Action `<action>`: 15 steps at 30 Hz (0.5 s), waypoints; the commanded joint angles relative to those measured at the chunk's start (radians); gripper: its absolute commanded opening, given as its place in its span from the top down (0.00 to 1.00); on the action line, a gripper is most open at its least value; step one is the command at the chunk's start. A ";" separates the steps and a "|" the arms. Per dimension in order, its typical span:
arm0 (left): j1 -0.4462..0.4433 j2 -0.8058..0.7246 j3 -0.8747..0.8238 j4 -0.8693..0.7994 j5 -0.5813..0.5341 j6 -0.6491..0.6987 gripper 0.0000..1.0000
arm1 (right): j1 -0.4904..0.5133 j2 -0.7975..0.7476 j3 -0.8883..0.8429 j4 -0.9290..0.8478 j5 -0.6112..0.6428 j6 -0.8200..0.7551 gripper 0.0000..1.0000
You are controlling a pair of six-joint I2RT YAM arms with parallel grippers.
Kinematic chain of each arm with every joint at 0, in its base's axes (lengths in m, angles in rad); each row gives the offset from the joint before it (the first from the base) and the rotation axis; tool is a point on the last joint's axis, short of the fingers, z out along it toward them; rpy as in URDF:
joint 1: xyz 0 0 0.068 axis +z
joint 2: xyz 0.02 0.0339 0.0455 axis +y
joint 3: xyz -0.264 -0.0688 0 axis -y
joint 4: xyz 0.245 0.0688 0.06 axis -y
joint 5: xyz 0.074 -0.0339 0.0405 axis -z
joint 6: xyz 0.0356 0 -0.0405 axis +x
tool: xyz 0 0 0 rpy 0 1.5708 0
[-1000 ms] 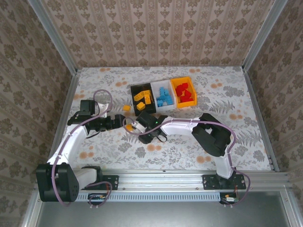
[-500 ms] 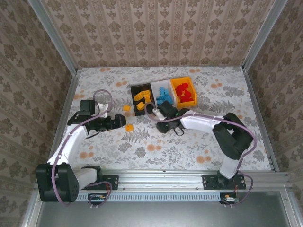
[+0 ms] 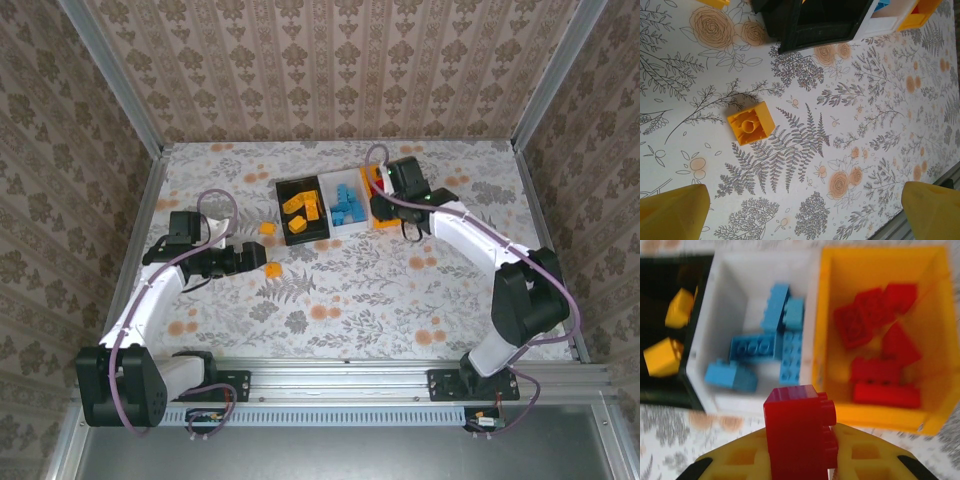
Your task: Sort the legos into containers by color
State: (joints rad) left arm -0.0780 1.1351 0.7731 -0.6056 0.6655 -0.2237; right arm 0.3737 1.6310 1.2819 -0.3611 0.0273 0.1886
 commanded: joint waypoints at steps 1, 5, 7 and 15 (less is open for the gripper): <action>-0.005 0.009 0.016 -0.026 0.009 0.000 0.00 | -0.039 0.055 0.080 0.002 0.071 0.061 0.77; -0.004 0.013 0.015 -0.026 0.008 0.000 0.00 | -0.096 0.139 0.143 0.024 0.070 0.117 0.77; -0.005 0.014 0.015 -0.026 0.008 0.001 0.00 | -0.118 0.180 0.171 0.031 0.057 0.136 0.78; -0.011 0.034 0.012 -0.024 0.023 -0.003 0.00 | -0.164 0.297 0.257 0.040 0.012 0.160 0.58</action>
State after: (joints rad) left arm -0.0792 1.1618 0.7731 -0.6056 0.6666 -0.2237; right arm 0.2127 1.9141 1.4864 -0.3302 0.0586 0.3233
